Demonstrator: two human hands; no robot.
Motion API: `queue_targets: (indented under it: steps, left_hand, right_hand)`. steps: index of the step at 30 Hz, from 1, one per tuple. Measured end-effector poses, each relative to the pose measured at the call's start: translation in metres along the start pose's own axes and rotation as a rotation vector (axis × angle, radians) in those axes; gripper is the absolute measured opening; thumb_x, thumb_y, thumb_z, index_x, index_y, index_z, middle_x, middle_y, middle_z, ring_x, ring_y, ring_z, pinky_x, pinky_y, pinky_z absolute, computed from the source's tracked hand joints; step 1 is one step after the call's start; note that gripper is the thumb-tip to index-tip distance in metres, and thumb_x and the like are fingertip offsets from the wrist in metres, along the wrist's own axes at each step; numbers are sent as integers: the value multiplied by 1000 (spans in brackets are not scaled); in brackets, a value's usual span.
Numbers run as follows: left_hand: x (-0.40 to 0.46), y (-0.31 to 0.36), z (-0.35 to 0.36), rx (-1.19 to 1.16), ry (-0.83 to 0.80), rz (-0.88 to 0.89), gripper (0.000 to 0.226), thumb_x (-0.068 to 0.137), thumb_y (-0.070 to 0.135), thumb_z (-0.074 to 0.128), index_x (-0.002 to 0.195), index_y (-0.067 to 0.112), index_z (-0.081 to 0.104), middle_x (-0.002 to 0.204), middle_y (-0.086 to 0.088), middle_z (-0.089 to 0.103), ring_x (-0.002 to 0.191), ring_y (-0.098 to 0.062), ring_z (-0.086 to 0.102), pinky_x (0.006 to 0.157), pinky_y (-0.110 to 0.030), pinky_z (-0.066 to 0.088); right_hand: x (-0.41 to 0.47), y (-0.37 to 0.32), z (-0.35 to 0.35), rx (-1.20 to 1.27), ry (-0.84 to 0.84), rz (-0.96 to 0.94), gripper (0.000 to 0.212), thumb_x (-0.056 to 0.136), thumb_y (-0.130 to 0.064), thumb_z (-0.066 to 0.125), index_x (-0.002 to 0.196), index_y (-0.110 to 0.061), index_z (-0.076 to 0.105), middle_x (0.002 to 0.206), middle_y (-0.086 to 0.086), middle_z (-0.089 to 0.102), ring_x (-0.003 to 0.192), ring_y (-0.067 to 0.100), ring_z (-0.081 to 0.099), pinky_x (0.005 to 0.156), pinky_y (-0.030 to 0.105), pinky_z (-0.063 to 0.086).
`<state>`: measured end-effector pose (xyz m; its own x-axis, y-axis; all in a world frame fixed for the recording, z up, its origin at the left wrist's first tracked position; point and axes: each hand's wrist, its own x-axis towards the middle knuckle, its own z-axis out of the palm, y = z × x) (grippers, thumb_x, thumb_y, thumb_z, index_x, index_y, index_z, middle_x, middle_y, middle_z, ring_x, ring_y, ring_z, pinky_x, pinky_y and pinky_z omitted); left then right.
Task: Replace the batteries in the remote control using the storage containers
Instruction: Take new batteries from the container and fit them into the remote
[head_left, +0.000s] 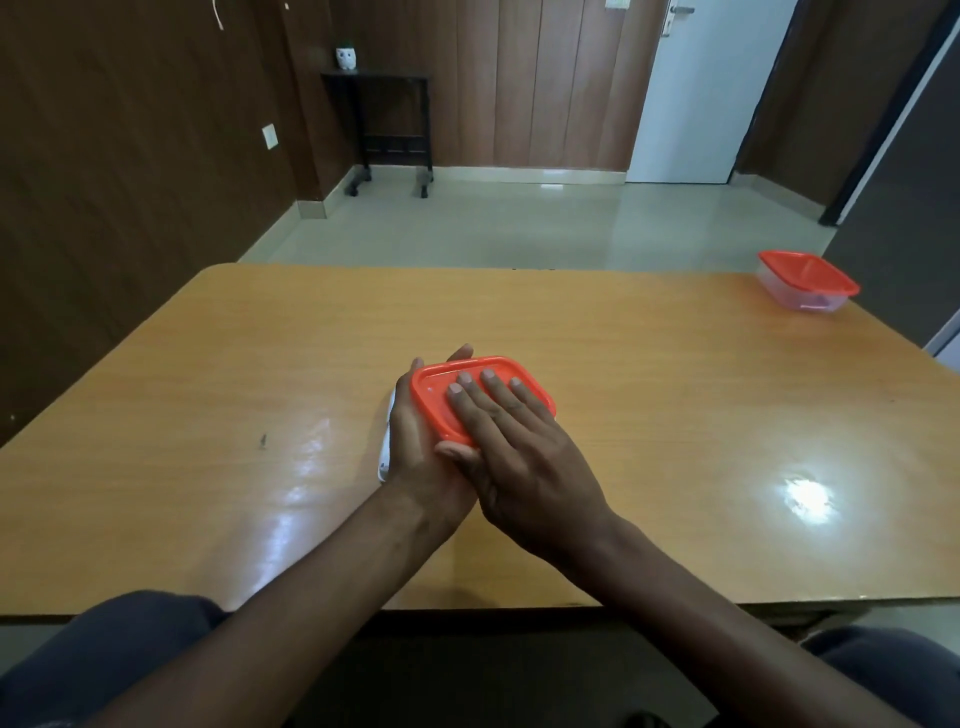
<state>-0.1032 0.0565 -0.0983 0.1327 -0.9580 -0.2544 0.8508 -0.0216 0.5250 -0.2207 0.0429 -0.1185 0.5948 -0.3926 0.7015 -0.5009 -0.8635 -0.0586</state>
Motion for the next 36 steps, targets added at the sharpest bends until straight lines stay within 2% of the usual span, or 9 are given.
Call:
queue_targets:
  steps: [3,8,12,14,20,26,29,33,36]
  left_hand:
    - [-1,-1,-4,6,22,14,51,97,49,39,124,22,72,103,-14,76,89,-33,77,74,-44,64]
    - [1,-4,-4,16,45,87,50,95,46,40,122,19,73,100,-15,74,100,-34,71,96,-50,56]
    - [-3,-8,3,122,26,77,37,92,37,45,110,23,73,102,-16,76,87,-34,75,69,-45,60]
    - [-6,-11,6,142,28,20,39,88,36,49,117,25,72,120,-25,70,103,-44,68,79,-54,58]
    - [-4,-15,12,109,47,-108,65,94,65,46,133,16,64,133,-36,56,112,-60,61,84,-70,55]
    - [-10,-27,9,171,54,-119,79,95,74,33,117,6,67,118,-28,71,102,-48,72,85,-76,50]
    - [-10,-28,6,280,106,-125,83,95,76,21,109,10,70,96,-21,78,80,-38,78,77,-67,56]
    - [-12,-31,7,572,222,-84,80,93,76,21,104,16,72,103,-21,76,83,-36,77,65,-54,61]
    - [-11,-34,3,830,259,-21,82,84,87,23,102,25,74,100,-14,76,84,-37,76,70,-55,63]
  right_hand:
    - [-3,-6,4,79,57,25,55,108,-38,38,134,4,61,137,24,62,134,37,54,106,56,48]
    - [7,-9,-8,261,164,164,52,108,-37,34,119,-1,69,121,15,73,119,27,67,101,45,54]
    - [21,0,-24,319,252,275,46,108,-34,33,109,-4,68,85,-1,69,66,3,64,61,15,53]
    - [30,16,-33,319,348,384,40,108,-29,35,104,-3,67,75,-8,59,53,1,53,51,4,39]
    - [33,68,-54,362,402,832,33,109,-35,41,85,-18,55,66,-11,53,57,-2,51,49,12,33]
    - [3,131,-42,430,313,1432,47,103,-43,49,72,-9,57,69,8,55,61,26,46,61,37,40]
    - [-5,135,-37,398,208,1499,45,101,-41,54,68,-10,58,74,12,61,62,29,54,66,38,47]
    - [-4,131,-32,364,94,1476,34,92,-36,66,66,-15,61,78,10,68,77,38,70,82,48,61]
    - [-1,123,-34,284,-6,1391,33,86,-34,69,108,-9,75,113,14,74,100,37,71,93,47,58]
